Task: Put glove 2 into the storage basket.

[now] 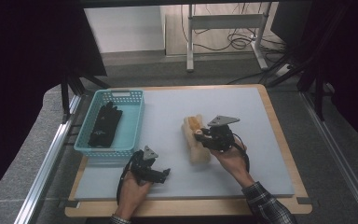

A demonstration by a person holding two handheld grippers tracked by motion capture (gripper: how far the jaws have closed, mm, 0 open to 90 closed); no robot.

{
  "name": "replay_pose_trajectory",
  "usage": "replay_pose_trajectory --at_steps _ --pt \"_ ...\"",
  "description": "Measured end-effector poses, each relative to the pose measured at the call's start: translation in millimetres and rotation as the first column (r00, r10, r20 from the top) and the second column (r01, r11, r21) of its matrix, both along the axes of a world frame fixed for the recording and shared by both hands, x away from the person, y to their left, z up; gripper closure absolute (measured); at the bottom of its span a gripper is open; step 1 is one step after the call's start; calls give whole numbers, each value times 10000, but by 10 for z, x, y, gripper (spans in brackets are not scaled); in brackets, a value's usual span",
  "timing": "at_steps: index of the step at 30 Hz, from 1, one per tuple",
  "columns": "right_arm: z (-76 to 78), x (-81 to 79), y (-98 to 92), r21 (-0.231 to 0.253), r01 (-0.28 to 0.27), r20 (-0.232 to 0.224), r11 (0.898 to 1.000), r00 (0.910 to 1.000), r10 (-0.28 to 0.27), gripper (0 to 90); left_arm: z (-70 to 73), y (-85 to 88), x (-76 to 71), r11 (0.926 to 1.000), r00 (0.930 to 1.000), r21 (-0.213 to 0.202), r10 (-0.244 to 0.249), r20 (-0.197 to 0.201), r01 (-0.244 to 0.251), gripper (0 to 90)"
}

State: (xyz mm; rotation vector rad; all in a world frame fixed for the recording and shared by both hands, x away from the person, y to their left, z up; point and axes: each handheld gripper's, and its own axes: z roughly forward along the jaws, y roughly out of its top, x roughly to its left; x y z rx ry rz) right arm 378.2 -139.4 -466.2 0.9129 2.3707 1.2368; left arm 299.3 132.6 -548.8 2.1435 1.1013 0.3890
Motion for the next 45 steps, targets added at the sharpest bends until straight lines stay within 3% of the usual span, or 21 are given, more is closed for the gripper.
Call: replay_pose_trajectory --at_steps 8,10,14,20,21,24,25,30,37,45 --pt "-335 102 162 -666 148 -274 9977 9995 -166 595 -3 -3 -1 10000 10000 -36 30 14 -30 15" --pt "-370 106 155 -539 153 -296 9984 9994 -169 575 -3 -3 -1 10000 10000 -34 31 14 -31 15" --pt "-325 93 149 -760 59 -298 9971 9995 -81 503 -1 -1 -1 10000 10000 -3 9 5 -9 16" --pt "-125 92 -36 -451 168 70 9988 9998 -165 453 0 1 0 10000 10000 15 -11 3 11 16" --pt "-80 111 -164 -560 251 153 9981 9996 -242 460 0 0 0 10000 10000 14 -9 5 9 15" --pt "-79 124 -254 -576 329 58 9978 9995 -326 500 -1 -3 -1 10000 10000 -31 21 -6 -21 15" --pt "-118 133 -384 -583 411 -229 9975 9988 -425 625 -1 -3 -1 10000 10000 -29 26 -5 -26 15" --pt "-304 76 -549 -703 174 -935 9974 9953 -239 843 -1 -3 -1 10000 10000 -32 26 -8 -26 15" --pt "-525 -14 -457 -776 -441 -1439 9960 9891 326 865 -2 -3 -1 10000 10000 -32 30 -1 -30 15" --pt "-571 -89 -238 -651 -887 -1368 9939 9874 791 863 -1 -2 -1 10000 10000 -28 28 -5 -28 15"
